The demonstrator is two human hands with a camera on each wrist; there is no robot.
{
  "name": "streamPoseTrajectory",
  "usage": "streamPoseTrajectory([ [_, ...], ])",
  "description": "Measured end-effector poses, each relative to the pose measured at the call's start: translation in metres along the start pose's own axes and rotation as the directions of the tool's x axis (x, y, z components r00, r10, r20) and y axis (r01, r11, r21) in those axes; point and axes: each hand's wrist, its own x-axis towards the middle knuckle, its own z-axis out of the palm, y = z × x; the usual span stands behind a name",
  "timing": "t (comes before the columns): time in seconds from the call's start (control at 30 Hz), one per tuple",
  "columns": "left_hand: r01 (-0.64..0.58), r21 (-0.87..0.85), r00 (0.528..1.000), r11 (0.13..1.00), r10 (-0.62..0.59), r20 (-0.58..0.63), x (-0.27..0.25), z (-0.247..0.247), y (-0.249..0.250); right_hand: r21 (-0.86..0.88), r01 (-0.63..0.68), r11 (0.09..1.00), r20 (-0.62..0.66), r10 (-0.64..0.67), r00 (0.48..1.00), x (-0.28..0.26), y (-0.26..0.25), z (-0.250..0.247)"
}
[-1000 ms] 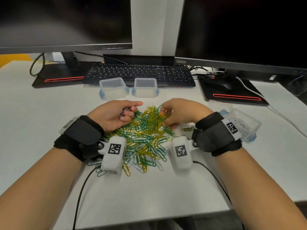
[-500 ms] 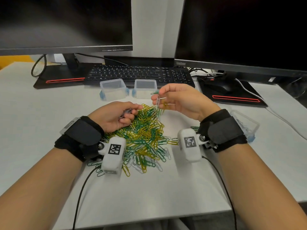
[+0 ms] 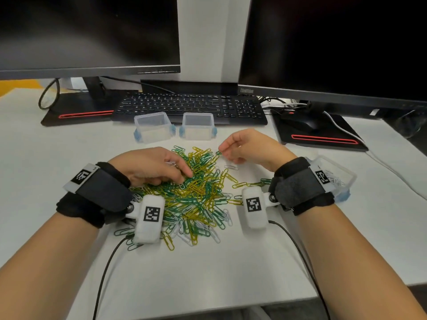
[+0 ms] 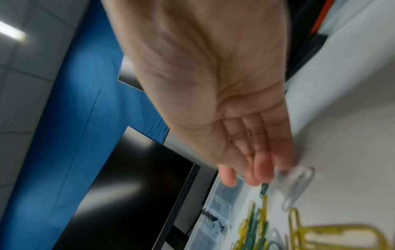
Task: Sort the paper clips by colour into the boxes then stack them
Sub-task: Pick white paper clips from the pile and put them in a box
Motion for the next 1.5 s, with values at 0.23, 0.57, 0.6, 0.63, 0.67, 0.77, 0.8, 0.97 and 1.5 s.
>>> streamPoseTrajectory([
  [0.23, -0.021, 0.180, 0.999, 0.983, 0.027, -0.032, 0.000, -0.005, -0.005, -0.406, -0.042, 0.913, 0.053, 0.069, 0.996, -0.004, -0.002, 0.003],
  [0.57, -0.051, 0.218, 0.992, 0.975, 0.075, -0.105, 0.002, -0.003, -0.004, -0.467, 0.025, 0.884, -0.042, -0.050, 0.998, -0.002, -0.001, 0.009],
  [0.6, -0.056, 0.211, 0.992, 0.976, 0.079, -0.103, 0.001, -0.005, -0.004, -0.299, 0.029, 0.954, -0.058, -0.049, 0.997, -0.002, -0.002, 0.010],
  [0.63, -0.058, 0.210, 0.992, 0.976, 0.081, -0.100, 0.000, -0.006, -0.004, -0.131, 0.022, 0.991, -0.077, -0.033, 0.996, -0.002, -0.003, 0.010],
  [0.67, -0.059, 0.208, 0.992, 0.976, 0.080, -0.094, -0.001, -0.007, -0.004, -0.028, 0.007, 1.000, -0.092, -0.009, 0.996, -0.001, -0.003, 0.010],
  [0.77, -0.070, 0.183, 0.995, 0.981, 0.082, -0.057, -0.001, -0.009, -0.006, -0.121, -0.081, 0.989, -0.057, 0.075, 0.996, 0.001, -0.005, 0.013],
  [0.8, -0.075, 0.180, 0.995, 0.981, 0.086, -0.051, -0.001, -0.009, -0.007, -0.193, -0.102, 0.976, -0.041, 0.095, 0.995, 0.000, -0.007, 0.015],
  [0.97, -0.102, 0.212, 0.990, 0.972, 0.119, -0.069, -0.003, -0.009, -0.006, -0.491, -0.063, 0.869, -0.041, 0.049, 0.998, 0.000, -0.002, 0.025],
  [1.5, -0.191, -0.696, 0.980, 0.692, 0.177, -0.093, 0.002, 0.003, 0.004, -0.300, 0.080, 0.951, -0.036, -0.095, 0.995, -0.001, -0.010, 0.025],
])
